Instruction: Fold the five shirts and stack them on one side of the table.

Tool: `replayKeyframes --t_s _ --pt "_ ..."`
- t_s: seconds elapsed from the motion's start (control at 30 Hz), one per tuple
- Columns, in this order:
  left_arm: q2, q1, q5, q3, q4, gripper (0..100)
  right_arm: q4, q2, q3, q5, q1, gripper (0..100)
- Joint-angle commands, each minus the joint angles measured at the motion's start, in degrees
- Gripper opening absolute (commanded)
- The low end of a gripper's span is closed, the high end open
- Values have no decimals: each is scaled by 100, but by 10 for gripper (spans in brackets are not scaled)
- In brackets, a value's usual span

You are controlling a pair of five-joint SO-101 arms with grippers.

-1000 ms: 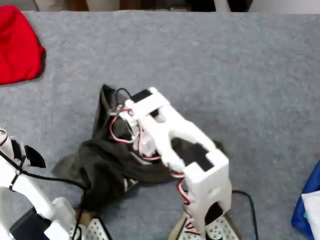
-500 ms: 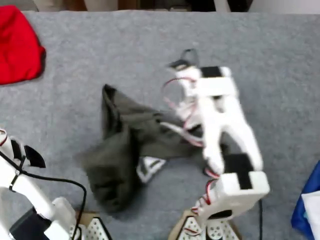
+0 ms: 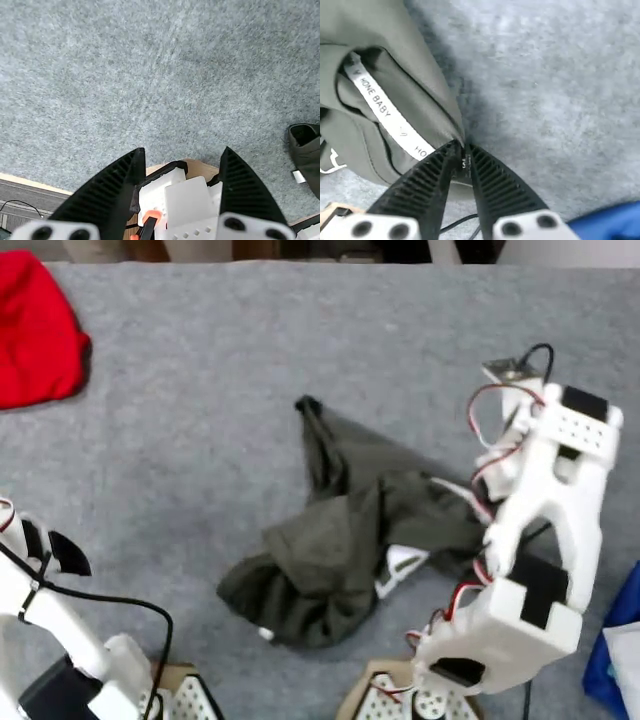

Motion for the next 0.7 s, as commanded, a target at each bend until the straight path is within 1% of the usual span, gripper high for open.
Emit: replayKeyframes --t_s 0.0,0.13,0.2,0.23,0.37,0.47,0.53,0.67 --pt "-171 -62 -26 -26 44 249 26 -418 -321 79 198 125" --pt "-171 -62 -18 -26 44 249 492 -418 -532 114 136 302" --pt "-171 -62 -9 -26 44 249 782 -418 -778 105 48 352" --pt "-171 -62 -9 -26 44 249 967 -418 -927 79 -13 361" --pt "-171 -44 -9 26 44 249 1705 -418 -1473 9 -576 360" --pt "-171 -26 0 26 44 249 1705 -549 -1499 -536 -1226 359" --pt "-171 -26 0 26 44 249 1705 -699 -1332 -747 -1868 352" --pt "-171 -44 0 26 44 249 1670 -945 -866 -1196 -3495 288"
